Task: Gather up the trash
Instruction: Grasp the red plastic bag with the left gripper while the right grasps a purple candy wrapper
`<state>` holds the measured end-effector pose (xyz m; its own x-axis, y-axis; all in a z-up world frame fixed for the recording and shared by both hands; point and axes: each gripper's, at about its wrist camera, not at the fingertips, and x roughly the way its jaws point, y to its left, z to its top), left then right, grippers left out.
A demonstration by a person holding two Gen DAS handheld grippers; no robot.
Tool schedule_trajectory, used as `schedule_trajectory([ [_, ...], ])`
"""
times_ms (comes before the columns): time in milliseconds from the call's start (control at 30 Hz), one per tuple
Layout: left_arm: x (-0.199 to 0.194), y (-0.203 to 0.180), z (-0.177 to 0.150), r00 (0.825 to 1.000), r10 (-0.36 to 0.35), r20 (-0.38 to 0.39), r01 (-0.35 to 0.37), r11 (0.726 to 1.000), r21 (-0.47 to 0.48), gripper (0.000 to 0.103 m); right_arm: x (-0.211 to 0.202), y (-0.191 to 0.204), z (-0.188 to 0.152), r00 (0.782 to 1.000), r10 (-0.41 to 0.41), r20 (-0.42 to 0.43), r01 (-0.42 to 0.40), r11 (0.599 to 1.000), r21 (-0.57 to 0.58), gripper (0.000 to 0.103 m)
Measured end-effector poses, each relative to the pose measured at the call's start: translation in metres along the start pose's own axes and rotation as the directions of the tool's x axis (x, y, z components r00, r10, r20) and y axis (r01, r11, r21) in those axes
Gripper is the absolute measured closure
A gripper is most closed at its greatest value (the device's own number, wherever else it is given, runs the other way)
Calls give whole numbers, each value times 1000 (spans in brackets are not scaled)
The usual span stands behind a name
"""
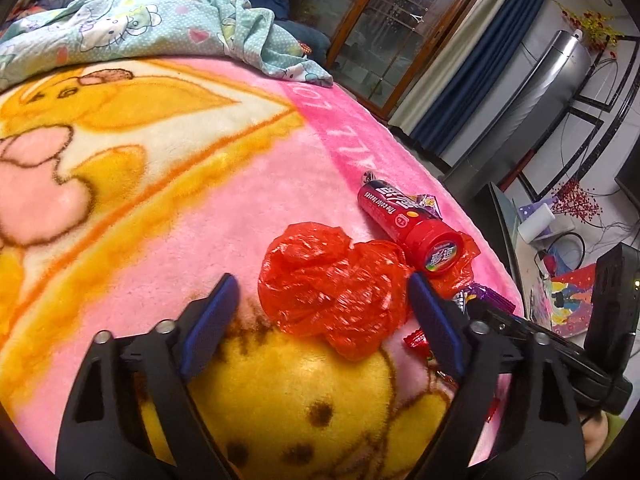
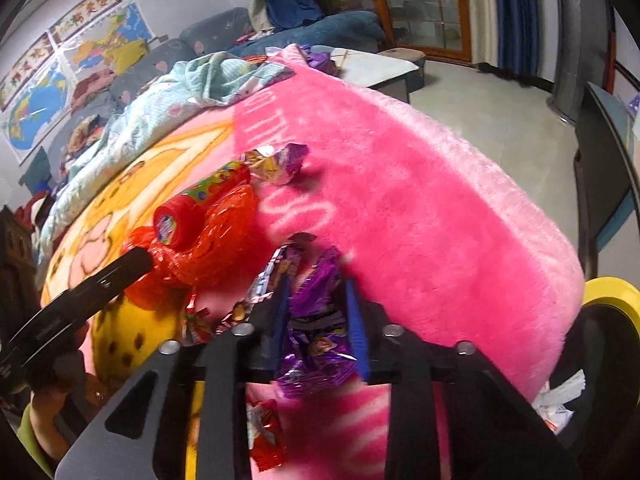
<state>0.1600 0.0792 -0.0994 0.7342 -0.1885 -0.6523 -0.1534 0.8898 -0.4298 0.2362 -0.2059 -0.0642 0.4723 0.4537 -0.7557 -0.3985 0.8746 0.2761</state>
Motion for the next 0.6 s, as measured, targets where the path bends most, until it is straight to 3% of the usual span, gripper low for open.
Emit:
schedule_trajectory([
  [233, -4, -11, -4, 1000, -31, 0, 31, 998, 54, 72, -7, 2, -6, 1000, 0, 8, 0, 1000, -18, 80],
  [367, -11, -15, -9, 999, -38, 1, 38, 997, 74, 82, -11, 1, -7, 1000, -2, 12, 2, 1000, -20, 81],
  [600, -37, -6, -11, 998, -48, 28, 47, 997, 60, 85, -26, -5, -8, 999, -2, 33, 3, 1000, -9, 82],
])
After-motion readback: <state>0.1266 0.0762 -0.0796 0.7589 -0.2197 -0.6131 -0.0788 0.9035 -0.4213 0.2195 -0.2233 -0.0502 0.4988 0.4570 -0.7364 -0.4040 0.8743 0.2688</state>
